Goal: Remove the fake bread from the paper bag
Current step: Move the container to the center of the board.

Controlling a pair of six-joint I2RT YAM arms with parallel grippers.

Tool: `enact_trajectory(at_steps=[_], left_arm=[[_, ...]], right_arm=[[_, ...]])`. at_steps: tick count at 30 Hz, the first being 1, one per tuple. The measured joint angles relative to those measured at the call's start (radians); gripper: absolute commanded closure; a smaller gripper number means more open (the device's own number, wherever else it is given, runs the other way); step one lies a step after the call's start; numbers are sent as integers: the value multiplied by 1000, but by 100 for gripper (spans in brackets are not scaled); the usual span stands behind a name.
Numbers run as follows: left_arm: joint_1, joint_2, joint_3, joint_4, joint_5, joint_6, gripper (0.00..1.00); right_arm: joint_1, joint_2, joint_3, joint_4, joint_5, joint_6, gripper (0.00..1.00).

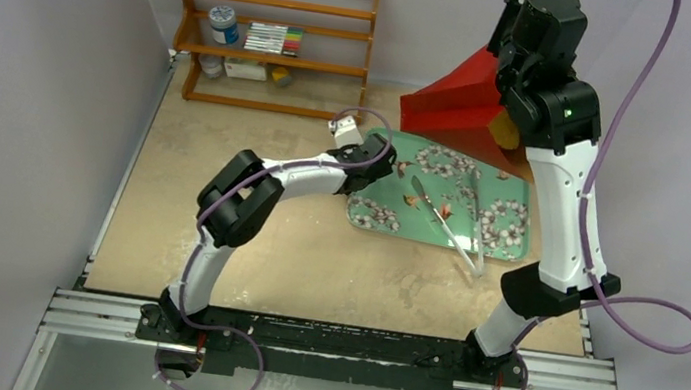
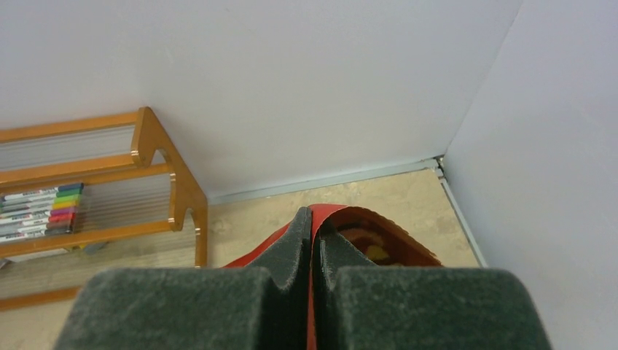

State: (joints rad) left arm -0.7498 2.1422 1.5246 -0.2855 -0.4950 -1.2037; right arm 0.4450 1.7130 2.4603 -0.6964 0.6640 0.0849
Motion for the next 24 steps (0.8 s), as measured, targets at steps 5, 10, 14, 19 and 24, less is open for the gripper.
enact_trajectory(at_steps=[5, 10, 14, 19, 24], left_arm=[[-54, 50, 74, 12, 21, -14, 11], [-79, 62, 91, 18, 40, -22, 10], [-80, 37, 58, 25, 38, -38, 8], [-68, -97, -98, -50, 36, -65, 8], [-14, -317, -257, -156, -22, -96, 7]], right_arm=[[0, -17, -24, 3, 0, -1, 100], [0, -31, -31, 6, -1, -3, 100], [0, -37, -31, 7, -4, -5, 100], [12, -31, -28, 6, -19, -3, 100], [64, -2, -15, 10, -28, 1, 100]])
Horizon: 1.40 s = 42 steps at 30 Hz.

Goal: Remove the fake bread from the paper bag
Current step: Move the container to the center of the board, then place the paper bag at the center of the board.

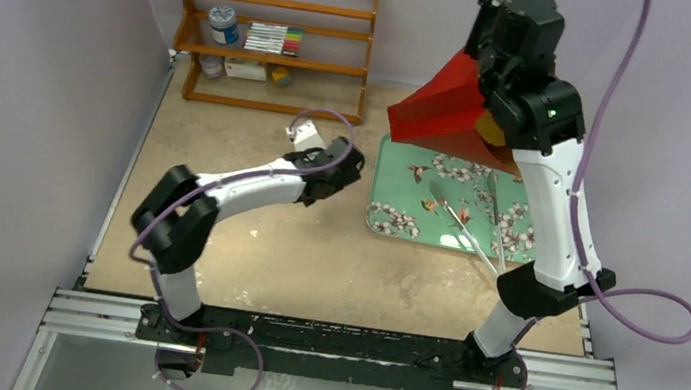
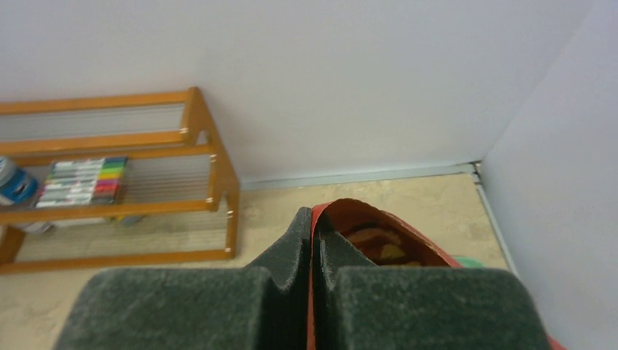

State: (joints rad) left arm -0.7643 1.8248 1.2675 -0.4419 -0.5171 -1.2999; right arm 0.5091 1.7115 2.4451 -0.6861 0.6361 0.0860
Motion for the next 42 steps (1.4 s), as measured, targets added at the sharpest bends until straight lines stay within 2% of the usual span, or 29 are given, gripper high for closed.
enact_trajectory(at_steps=[9, 15, 21, 25, 28, 34, 38, 42], left_arm=[[80, -427, -162, -146, -156, -85, 7], [104, -578, -274, -294, -232, -163, 6], [110, -743, -299, -459, -341, -278, 6], [110, -841, -296, -589, -438, -381, 6], [111, -885, -287, -669, -502, -447, 6], [114, -890, -214, -756, -592, -508, 6], [114, -871, -159, -778, -625, -516, 6], [114, -854, -122, -800, -652, -515, 6]], right_arm=[[206, 134, 27, 56, 2, -1, 100], [322, 249, 64, 121, -12, 0, 100], [405, 329, 59, 218, -57, 15, 100], [438, 304, -81, 316, -74, 33, 100], [448, 252, -267, 409, -83, 55, 100], [457, 132, -581, 570, -95, 121, 100], [465, 77, -702, 639, -103, 170, 100], [480, 80, -735, 679, -121, 219, 100]])
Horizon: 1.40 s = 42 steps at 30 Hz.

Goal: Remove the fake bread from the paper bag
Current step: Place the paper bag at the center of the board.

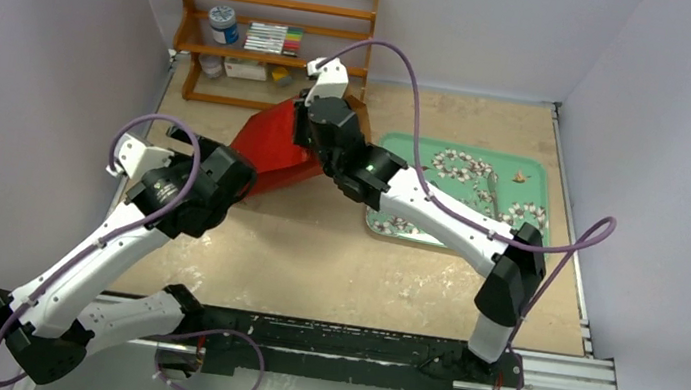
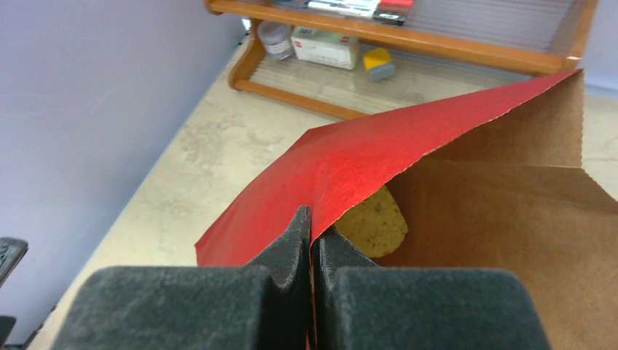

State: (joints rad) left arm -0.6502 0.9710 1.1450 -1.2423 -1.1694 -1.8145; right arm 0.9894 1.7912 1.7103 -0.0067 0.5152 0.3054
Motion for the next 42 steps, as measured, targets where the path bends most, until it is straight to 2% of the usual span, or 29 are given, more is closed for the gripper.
enact_trajectory(at_steps=[11, 17, 25, 31, 35, 37, 41, 42], left_arm=[[12, 56, 41, -55, -39, -7, 5], [103, 104, 11, -39, 12, 17, 5], [291, 182, -43, 16, 174, 71, 5], [330, 186, -85, 5, 235, 14, 4], [362, 189, -106, -8, 270, -31, 5], [372, 195, -129, -8, 293, -56, 8], [380, 208, -181, -5, 348, -109, 31], [381, 208, -193, -1, 364, -121, 40]], right_arm=[[97, 69, -3, -7, -16, 121, 100], [138, 72, -78, -38, -11, 183, 100], [127, 65, -182, -48, -21, 221, 100], [84, 30, -254, -39, -53, 243, 100], [-3, -18, -298, -26, -98, 261, 100], [-60, -40, -315, -23, -117, 264, 100], [-162, -56, -323, -13, -142, 264, 100], [-177, -56, -322, -11, -145, 264, 100]])
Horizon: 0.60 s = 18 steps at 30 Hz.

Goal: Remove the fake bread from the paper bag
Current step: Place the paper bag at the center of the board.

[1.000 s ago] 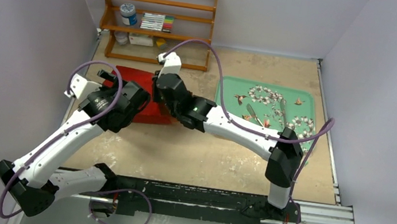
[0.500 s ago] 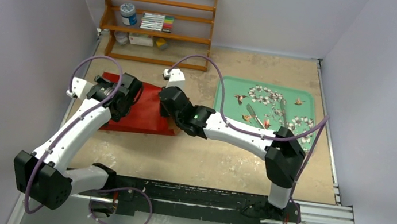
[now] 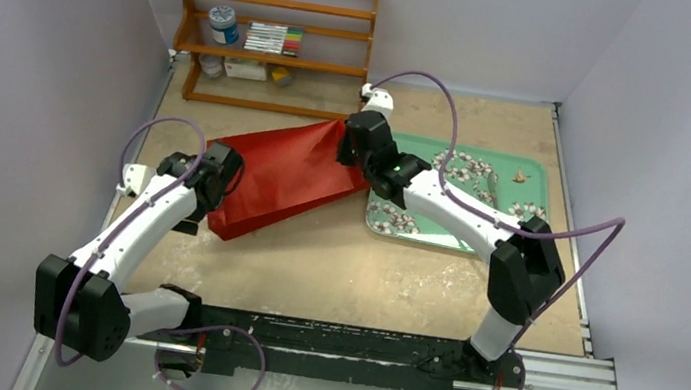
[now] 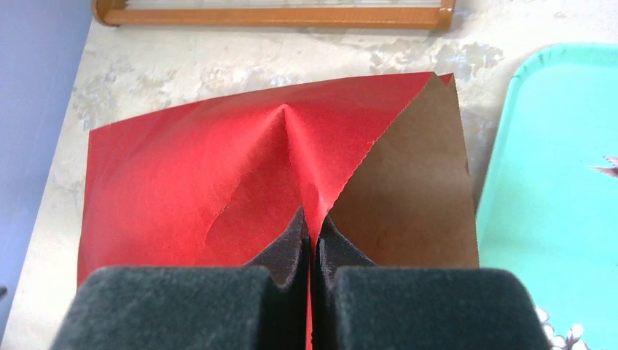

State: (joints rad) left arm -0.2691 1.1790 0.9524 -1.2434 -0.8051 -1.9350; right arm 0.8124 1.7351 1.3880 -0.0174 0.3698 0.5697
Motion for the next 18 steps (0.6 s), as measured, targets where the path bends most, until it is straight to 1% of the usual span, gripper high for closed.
enact_trajectory(at_steps=[2, 3, 4, 6, 7, 9, 10, 13, 18], left_arm=[[1, -2, -19, 6, 30, -23, 53], [1, -6, -32, 14, 52, -35, 56], [1, -14, -47, 25, 74, -44, 58], [1, -33, -77, 38, 117, -59, 60], [1, -42, -90, 45, 136, -64, 63], [1, -58, -112, 58, 171, -71, 67], [1, -64, -124, 66, 190, -72, 71], [1, -66, -149, 84, 244, -71, 74], [0, -79, -153, 85, 292, -65, 75]], right_arm=[[-23, 8, 9, 0, -10, -1, 100], [-26, 16, 18, 0, -15, -1, 100], [-27, 28, 32, 1, -21, -2, 100], [-26, 54, 55, 8, -37, -2, 100], [-25, 61, 60, 10, -49, -2, 100], [-21, 77, 63, 14, -68, -2, 100], [-20, 84, 63, 14, -77, -1, 100], [-19, 105, 68, 15, -95, -1, 100], [-19, 131, 86, 14, -101, 0, 100]])
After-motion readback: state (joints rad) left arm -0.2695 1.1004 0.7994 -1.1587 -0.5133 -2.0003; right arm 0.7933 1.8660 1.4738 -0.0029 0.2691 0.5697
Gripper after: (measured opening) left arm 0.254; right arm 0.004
